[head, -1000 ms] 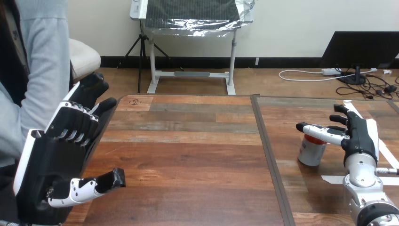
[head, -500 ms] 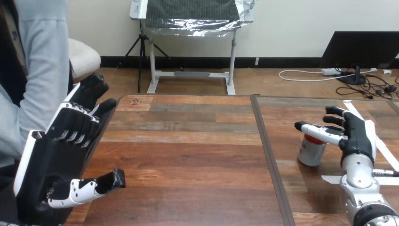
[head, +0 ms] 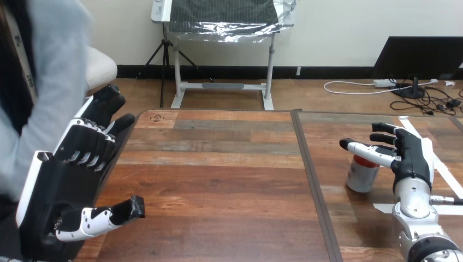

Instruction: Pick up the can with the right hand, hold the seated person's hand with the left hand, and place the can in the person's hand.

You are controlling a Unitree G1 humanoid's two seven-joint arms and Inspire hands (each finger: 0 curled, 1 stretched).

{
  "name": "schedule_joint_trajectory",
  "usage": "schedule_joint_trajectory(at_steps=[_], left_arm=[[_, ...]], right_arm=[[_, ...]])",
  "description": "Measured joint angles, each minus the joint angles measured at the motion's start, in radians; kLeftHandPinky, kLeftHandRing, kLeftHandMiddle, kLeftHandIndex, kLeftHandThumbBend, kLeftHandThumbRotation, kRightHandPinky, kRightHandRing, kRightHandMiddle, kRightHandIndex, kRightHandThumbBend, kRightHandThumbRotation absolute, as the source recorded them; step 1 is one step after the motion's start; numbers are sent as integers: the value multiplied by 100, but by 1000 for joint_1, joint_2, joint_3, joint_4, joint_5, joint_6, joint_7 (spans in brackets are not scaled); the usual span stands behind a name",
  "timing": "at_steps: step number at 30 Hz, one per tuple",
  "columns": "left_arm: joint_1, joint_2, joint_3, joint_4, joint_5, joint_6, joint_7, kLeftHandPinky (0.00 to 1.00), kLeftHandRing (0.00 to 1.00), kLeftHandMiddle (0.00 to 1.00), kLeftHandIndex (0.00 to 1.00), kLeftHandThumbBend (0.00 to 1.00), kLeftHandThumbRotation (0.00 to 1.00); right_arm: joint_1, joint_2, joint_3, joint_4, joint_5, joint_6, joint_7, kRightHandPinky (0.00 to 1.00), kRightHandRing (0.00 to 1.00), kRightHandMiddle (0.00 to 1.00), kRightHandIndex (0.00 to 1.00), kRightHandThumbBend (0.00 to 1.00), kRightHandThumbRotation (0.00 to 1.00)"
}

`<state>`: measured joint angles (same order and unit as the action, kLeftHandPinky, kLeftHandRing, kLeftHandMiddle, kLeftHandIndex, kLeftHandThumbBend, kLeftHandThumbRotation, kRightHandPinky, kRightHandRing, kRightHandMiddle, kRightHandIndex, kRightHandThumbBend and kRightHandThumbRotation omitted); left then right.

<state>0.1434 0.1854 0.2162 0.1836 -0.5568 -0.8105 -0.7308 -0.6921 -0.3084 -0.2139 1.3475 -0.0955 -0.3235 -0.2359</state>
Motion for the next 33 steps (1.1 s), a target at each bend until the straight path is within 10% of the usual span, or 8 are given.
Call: schedule_joint_trajectory(at_steps=[33], left_arm=[[-8,0,0,0,-12,0,-30,88,95,94,88,100,31]], right_arm=[[1,2,1,0,19,0,104,74,84,88,98,100,37]])
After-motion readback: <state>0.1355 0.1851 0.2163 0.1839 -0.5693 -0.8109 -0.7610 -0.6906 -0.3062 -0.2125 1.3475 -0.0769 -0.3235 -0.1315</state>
